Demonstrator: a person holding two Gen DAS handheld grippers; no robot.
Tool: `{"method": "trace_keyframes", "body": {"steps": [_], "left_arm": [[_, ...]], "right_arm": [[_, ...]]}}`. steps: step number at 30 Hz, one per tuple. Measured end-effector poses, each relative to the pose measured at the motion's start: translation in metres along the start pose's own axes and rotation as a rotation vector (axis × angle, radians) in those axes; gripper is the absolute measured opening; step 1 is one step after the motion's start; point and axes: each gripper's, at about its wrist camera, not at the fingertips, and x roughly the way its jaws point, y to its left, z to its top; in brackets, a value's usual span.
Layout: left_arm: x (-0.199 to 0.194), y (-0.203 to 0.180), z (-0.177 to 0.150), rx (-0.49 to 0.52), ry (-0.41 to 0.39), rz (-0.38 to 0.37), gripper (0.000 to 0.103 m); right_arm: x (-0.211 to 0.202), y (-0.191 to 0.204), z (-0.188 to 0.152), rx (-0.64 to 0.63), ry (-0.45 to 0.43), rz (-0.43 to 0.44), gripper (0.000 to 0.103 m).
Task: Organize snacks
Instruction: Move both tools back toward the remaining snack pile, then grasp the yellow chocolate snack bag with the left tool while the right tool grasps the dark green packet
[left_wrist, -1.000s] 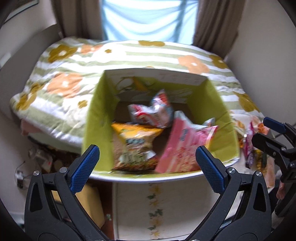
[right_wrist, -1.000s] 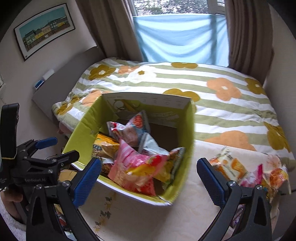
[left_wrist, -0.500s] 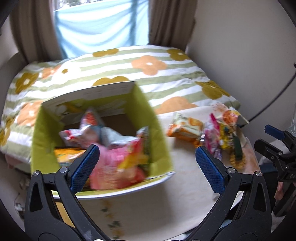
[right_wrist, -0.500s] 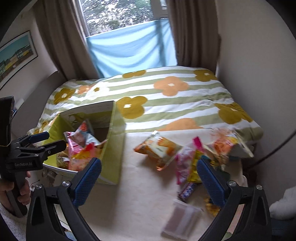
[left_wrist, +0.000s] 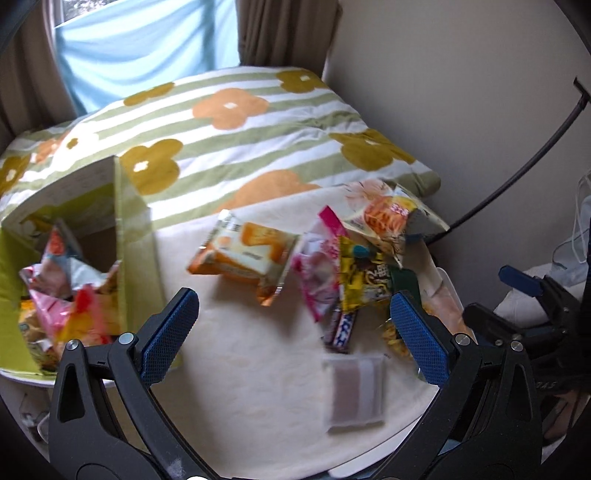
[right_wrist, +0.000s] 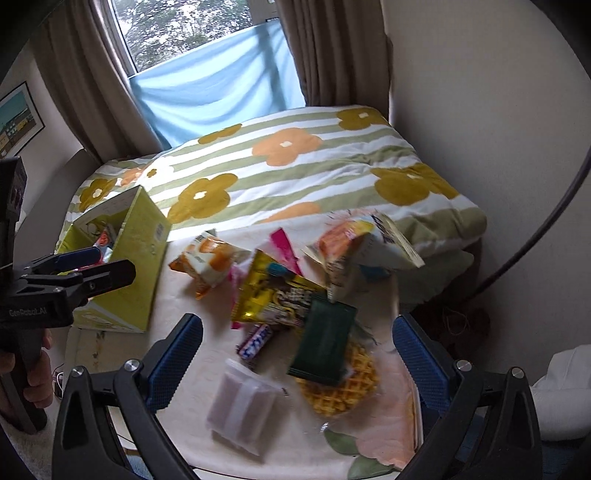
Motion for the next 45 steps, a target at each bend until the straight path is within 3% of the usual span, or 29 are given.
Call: {"method": "trace_keyframes", "body": {"steps": [6, 16, 19, 24, 29, 45], "left_arm": [[0.030, -0.018, 0.000, 0.028, 0.011, 0.040, 0.103], [0.086, -0.021, 0.003, 0.072, 0.093, -0.007, 0.103], [0.097, -0.024, 0.004, 0.097, 0.111, -0.025, 0.103], [0.110, -0.033, 0.008, 0.134, 0.130, -0.052, 0.103], [0.122, -0.047, 0.011, 0.182, 0.149, -0.074, 0.103], [0.156, -0.081, 0.014, 0.254, 0.213, -0.117, 0.103]], "right_arm": [[0.035, -0.032, -0.018, 0.079, 0.066, -0.009, 0.095], [0.083, -0.032, -0.040, 0.149, 0.124, -0.032, 0.075], [0.094, -0.029, -0.039, 0.150, 0.127, -0.042, 0.073], [0.107, -0.025, -0.036, 0.143, 0.128, -0.053, 0.062], [0.112, -0.027, -0.035, 0.141, 0.125, -0.067, 0.044], [0.094, -0.037, -0.036, 0.169, 0.072, -0.072, 0.041]]}}
